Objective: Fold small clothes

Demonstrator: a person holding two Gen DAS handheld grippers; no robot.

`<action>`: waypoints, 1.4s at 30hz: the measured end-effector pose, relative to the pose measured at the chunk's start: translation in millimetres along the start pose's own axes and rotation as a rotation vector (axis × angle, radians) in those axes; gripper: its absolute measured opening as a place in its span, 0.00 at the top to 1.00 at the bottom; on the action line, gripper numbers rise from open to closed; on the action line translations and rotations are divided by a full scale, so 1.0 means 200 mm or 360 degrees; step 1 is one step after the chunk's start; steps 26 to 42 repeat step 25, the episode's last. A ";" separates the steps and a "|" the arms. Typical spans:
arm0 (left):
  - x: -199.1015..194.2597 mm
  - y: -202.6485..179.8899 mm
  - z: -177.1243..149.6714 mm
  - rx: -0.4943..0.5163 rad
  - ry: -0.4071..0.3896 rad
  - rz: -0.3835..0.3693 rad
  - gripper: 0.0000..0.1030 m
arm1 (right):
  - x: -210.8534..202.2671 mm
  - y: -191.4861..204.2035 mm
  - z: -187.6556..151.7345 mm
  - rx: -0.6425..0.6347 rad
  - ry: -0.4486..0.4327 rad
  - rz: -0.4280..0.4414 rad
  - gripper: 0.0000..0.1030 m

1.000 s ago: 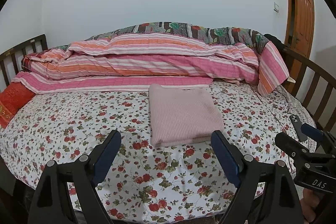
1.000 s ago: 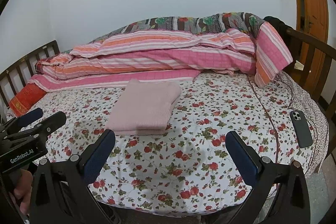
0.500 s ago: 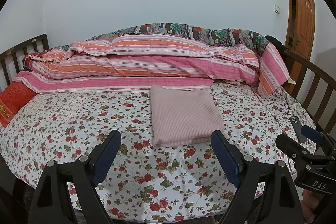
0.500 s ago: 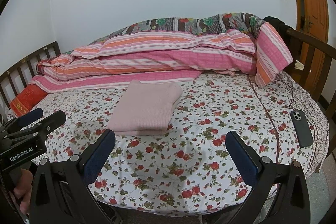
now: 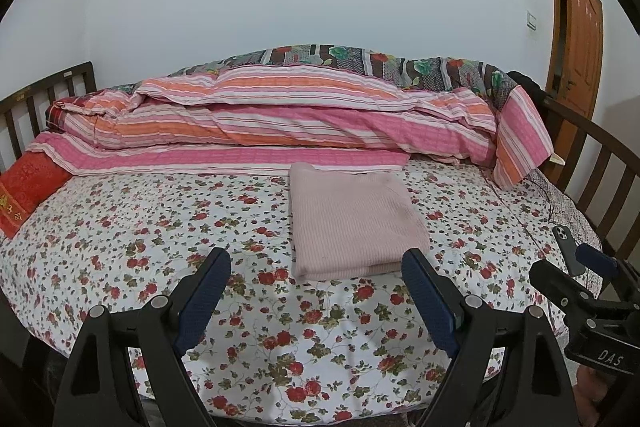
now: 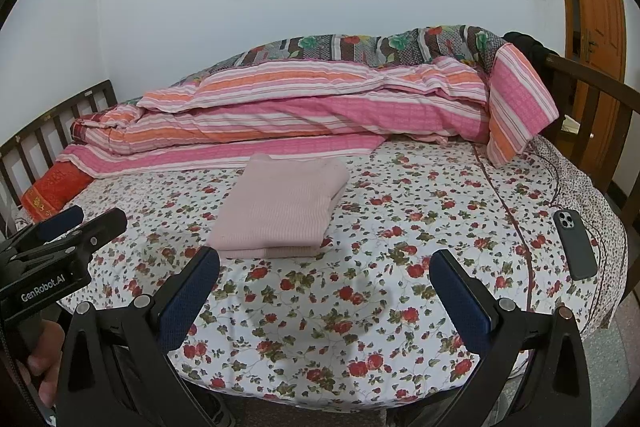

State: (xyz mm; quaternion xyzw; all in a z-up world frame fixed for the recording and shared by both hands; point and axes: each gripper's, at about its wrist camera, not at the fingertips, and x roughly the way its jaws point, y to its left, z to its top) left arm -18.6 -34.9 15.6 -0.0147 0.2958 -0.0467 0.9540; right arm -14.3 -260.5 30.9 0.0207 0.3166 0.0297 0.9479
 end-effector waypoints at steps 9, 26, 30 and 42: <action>0.00 0.01 0.00 0.0000 -0.0002 -0.0005 0.16 | 0.00 0.00 0.00 0.0003 -0.0002 0.0002 0.00; -0.01 0.01 0.00 -0.0001 -0.0014 0.0002 0.16 | -0.01 0.02 0.01 0.0001 -0.0008 -0.0003 0.00; -0.01 0.01 0.00 -0.0001 -0.0014 0.0002 0.16 | -0.01 0.02 0.01 0.0001 -0.0008 -0.0003 0.00; -0.01 0.01 0.00 -0.0001 -0.0014 0.0002 0.16 | -0.01 0.02 0.01 0.0001 -0.0008 -0.0003 0.00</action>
